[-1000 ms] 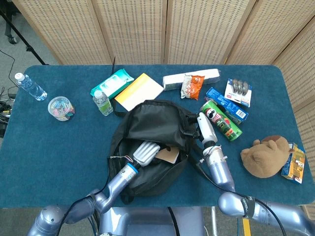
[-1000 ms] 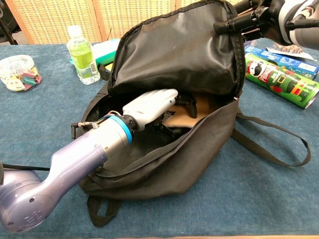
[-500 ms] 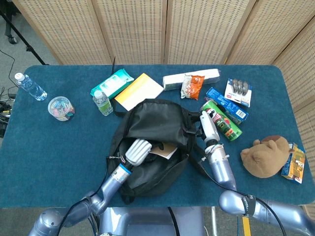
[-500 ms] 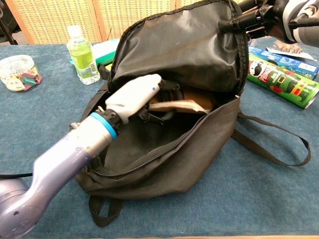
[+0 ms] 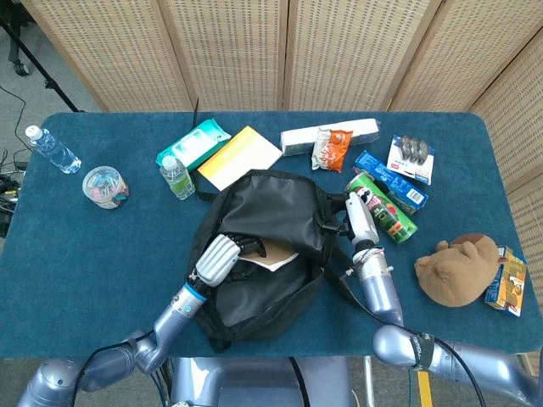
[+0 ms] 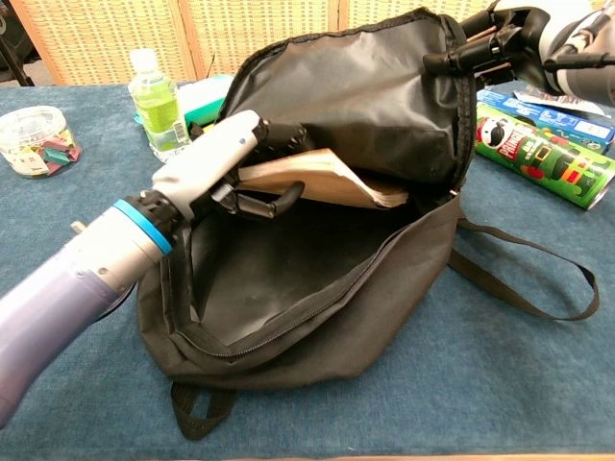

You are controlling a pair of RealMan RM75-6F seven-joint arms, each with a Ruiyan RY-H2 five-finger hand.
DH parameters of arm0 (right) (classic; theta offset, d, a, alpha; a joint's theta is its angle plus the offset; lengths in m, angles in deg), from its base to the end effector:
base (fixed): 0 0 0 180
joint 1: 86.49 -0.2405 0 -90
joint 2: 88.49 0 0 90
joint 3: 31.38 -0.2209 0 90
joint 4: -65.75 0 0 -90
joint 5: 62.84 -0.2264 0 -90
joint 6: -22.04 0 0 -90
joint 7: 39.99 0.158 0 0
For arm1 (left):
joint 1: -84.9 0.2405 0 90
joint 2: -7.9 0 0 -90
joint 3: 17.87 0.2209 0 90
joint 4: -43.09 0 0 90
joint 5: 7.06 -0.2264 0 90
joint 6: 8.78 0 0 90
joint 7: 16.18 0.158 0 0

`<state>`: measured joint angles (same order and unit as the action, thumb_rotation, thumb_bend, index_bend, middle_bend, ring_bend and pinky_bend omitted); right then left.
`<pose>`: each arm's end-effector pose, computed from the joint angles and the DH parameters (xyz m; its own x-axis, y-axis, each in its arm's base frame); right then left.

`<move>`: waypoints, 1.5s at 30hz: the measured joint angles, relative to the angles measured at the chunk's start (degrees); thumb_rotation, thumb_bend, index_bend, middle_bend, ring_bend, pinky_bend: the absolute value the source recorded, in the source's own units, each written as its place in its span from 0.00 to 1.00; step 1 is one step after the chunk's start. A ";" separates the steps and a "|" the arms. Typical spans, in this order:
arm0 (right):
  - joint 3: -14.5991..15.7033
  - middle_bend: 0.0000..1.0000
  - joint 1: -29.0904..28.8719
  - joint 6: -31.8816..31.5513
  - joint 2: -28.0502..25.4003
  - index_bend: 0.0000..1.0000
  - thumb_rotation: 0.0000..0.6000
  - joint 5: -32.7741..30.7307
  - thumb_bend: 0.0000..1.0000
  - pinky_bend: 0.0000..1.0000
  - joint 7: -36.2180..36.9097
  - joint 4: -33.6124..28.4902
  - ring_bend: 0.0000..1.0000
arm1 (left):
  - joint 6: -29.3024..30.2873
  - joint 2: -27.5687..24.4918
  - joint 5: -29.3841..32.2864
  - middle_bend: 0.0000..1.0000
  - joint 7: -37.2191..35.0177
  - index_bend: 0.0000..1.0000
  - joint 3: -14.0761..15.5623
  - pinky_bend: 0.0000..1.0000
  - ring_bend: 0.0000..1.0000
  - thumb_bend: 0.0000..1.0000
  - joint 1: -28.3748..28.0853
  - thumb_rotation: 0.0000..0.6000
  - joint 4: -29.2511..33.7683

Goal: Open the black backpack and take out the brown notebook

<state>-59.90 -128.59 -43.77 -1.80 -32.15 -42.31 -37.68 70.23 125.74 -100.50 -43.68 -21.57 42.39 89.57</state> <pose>-0.0699 -0.3510 0.0177 -0.4757 -0.1975 0.8572 -0.8784 0.1586 -0.4509 -0.0793 0.2991 -0.1030 -0.0587 0.2374 0.9696 0.7573 -0.6223 0.1982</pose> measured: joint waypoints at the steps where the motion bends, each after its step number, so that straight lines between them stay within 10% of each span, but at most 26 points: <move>1: 0.07 0.68 -0.03 -0.08 0.17 0.71 1.00 -0.09 0.57 0.39 -0.09 0.19 0.51 | 0.13 -0.77 -0.05 0.57 0.06 0.82 0.05 0.57 0.48 0.56 0.15 1.00 1.42; 27: 1.03 0.68 0.25 -0.73 1.81 0.71 1.00 -0.75 0.57 0.39 -2.26 1.74 0.51 | 6.43 -31.96 -0.39 0.57 2.34 0.82 -3.93 0.57 0.48 0.56 6.00 1.00 42.38; 38: 1.26 0.68 0.95 0.16 1.77 0.71 1.00 -0.22 0.57 0.39 -1.60 1.95 0.51 | 12.47 -40.47 -0.52 0.57 4.13 0.82 -5.21 0.57 0.47 0.56 11.30 1.00 35.73; 45: 2.55 0.68 1.58 0.62 2.26 0.71 1.00 0.91 0.57 0.39 -1.33 1.53 0.51 | 16.01 -37.54 -0.98 0.57 4.65 0.82 -3.18 0.57 0.47 0.56 15.15 1.00 20.45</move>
<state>-57.35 -127.01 -43.15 0.46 -31.24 -43.63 -36.15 86.24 88.20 -101.48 -39.02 -24.75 57.54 110.03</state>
